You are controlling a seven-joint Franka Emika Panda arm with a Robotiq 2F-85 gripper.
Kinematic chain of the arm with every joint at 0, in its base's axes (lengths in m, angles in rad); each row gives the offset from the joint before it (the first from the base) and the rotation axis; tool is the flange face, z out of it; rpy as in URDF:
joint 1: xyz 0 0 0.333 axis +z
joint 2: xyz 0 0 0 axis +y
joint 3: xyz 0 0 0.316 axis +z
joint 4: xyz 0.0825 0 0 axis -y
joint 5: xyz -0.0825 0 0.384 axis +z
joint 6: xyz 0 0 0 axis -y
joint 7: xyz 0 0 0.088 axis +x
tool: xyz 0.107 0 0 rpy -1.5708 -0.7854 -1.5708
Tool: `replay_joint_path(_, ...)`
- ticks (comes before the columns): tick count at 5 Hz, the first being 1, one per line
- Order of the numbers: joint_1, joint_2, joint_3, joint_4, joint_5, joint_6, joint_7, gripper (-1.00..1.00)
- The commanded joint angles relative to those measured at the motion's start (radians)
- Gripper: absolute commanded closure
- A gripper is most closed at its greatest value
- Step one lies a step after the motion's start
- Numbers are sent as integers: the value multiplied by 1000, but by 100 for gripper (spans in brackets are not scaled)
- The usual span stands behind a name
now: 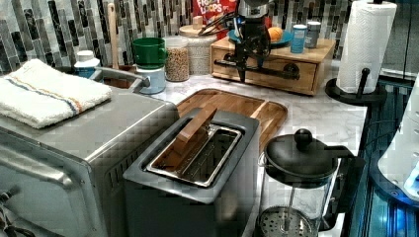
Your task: Open the drawer.
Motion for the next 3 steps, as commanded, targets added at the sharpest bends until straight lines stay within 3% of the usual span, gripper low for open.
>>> replay_joint_path(1,198,-7,213,-42,104,69,163,-100)
replay_joint_path(3,241,-76,283,-90,133,33,284,-100)
